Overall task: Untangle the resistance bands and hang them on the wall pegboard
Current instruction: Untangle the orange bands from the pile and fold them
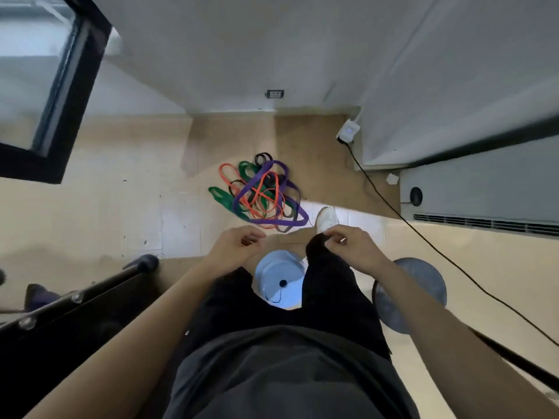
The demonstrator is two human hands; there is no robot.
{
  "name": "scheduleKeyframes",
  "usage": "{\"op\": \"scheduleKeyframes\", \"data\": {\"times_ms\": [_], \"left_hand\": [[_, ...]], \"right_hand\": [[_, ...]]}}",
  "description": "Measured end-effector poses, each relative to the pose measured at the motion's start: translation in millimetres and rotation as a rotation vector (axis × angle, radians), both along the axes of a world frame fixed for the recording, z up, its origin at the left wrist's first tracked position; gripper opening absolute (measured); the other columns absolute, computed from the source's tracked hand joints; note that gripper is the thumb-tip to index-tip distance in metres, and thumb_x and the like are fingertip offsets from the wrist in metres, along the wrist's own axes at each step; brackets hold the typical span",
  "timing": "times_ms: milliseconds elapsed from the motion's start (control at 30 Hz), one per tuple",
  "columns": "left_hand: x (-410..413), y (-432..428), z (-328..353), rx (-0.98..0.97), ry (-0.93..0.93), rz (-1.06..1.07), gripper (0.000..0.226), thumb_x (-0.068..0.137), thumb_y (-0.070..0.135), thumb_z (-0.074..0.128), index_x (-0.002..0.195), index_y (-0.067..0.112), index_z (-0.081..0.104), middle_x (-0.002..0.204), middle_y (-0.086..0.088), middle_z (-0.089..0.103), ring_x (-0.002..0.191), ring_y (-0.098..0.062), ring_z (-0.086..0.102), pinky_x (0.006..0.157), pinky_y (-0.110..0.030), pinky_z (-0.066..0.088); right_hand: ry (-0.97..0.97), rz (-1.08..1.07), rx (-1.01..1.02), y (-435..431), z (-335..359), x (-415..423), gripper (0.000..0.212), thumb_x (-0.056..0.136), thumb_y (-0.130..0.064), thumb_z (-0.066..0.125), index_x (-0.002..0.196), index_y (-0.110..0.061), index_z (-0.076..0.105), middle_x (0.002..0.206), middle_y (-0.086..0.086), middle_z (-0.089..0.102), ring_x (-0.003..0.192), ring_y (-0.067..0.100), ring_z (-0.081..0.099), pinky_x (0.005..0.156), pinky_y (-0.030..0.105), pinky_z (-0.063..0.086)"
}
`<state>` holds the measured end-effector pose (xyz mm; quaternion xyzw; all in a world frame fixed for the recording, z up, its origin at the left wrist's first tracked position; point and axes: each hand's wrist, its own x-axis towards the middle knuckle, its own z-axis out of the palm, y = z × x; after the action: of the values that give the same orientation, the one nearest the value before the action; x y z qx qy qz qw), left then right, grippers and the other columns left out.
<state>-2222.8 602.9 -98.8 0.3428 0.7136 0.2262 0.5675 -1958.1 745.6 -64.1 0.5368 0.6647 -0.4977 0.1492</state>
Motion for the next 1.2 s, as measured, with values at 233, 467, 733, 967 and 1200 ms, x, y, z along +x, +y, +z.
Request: {"op": "scheduleKeyframes", "data": {"times_ms": [233,467,733,967,1200], "left_hand": [[12,89,-140,-0.098,0.108,0.093,0.012,0.089,0.014,0.074,0.101,0.014,0.075,0.088,0.004,0.070,0.079,-0.005,0.061,0.078,-0.020,0.047],[-3,109,-375,-0.208,0.124,-0.006,0.015,0.086,0.022,0.075,0.101,0.025,0.076,0.092,0.003,0.071,0.091,-0.014,0.069,0.081,-0.021,0.048],[-13,97,-579,-0.131,0.393,0.016,0.041,0.080,0.033,0.058,0.119,0.027,0.069,0.115,0.003,0.073,0.106,-0.021,0.069,0.088,-0.039,0.058],[-26,126,-664,0.070,0.578,0.070,0.024,0.086,0.026,0.069,0.107,0.021,0.059,0.096,0.003,0.061,0.093,-0.021,0.062,0.071,-0.034,0.047],[-32,126,-628,0.106,0.473,0.133,0.026,0.086,0.023,0.063,0.112,0.024,0.065,0.087,0.015,0.066,0.088,-0.015,0.065,0.077,-0.029,0.047]], "right_hand": [[-0.048,0.326,-0.079,112,-180,-26,0.022,0.091,-0.023,0.065,0.112,-0.017,0.069,0.096,-0.002,0.065,0.091,0.019,0.060,0.079,0.025,0.039],[-0.117,0.272,-0.137,104,-422,-79,0.021,0.089,-0.023,0.066,0.109,-0.018,0.070,0.107,0.005,0.074,0.106,0.027,0.066,0.093,0.036,0.051],[-0.043,0.063,0.204,82,-631,-118,0.066,0.085,-0.040,0.075,0.141,-0.015,0.050,0.137,0.012,0.051,0.127,0.031,0.050,0.101,0.038,0.042],[-0.014,-0.020,0.361,83,-703,-132,0.028,0.081,-0.020,0.074,0.108,-0.014,0.068,0.112,0.008,0.068,0.107,0.028,0.064,0.086,0.032,0.046],[0.163,-0.004,0.303,104,-651,-127,0.020,0.078,-0.004,0.071,0.095,-0.015,0.074,0.078,-0.001,0.064,0.080,0.017,0.061,0.087,0.035,0.054]]}}
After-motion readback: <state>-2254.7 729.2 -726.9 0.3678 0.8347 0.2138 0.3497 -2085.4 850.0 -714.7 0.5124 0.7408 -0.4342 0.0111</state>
